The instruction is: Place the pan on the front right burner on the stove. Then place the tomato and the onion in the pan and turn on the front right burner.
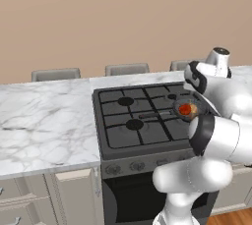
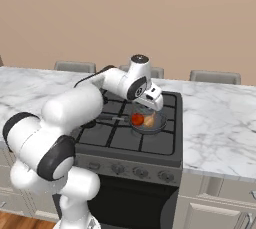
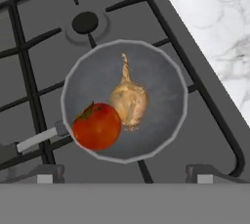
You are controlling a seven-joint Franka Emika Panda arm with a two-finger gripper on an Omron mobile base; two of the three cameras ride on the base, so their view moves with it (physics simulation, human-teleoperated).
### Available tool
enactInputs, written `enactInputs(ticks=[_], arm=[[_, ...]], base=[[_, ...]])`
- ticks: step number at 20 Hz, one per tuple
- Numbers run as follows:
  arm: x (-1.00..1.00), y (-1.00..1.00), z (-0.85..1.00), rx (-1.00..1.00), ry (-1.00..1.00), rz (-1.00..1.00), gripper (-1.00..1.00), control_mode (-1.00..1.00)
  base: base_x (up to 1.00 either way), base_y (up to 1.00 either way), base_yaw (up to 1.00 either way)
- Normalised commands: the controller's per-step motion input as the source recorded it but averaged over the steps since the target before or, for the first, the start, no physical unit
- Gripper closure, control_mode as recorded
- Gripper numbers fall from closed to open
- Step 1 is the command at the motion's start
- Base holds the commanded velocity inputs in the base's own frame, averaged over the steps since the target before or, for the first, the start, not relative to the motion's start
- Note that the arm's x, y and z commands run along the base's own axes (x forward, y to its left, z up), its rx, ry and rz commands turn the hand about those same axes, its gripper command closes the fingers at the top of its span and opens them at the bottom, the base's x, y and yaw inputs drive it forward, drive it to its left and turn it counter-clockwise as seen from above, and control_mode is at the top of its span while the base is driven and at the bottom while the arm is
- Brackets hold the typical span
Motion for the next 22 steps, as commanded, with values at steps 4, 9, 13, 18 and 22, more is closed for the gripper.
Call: enactInputs(ticks=[4, 9, 13, 18, 22], arm=[[-0.97, -0.05, 0.16, 0.00, -0.10, 0.00, -1.00, -1.00], [-0.83, -0.12, 0.04, 0.00, -0.15, 0.01, -1.00, -1.00], [-0.40, -0.29, 0.14, 0.04, -0.22, 0.08, -1.00, -1.00], [-0.35, -0.40, 0.03, 0.15, -0.26, 0.23, -1.00, -1.00], [-0.43, -0.37, 0.00, 0.12, -0.21, 0.25, -1.00, -1.00]], base=[[0.00, 0.00, 0.00], [0.00, 0.00, 0.00], [0.00, 0.00, 0.00], [0.00, 0.00, 0.00], [0.00, 0.00, 0.00]])
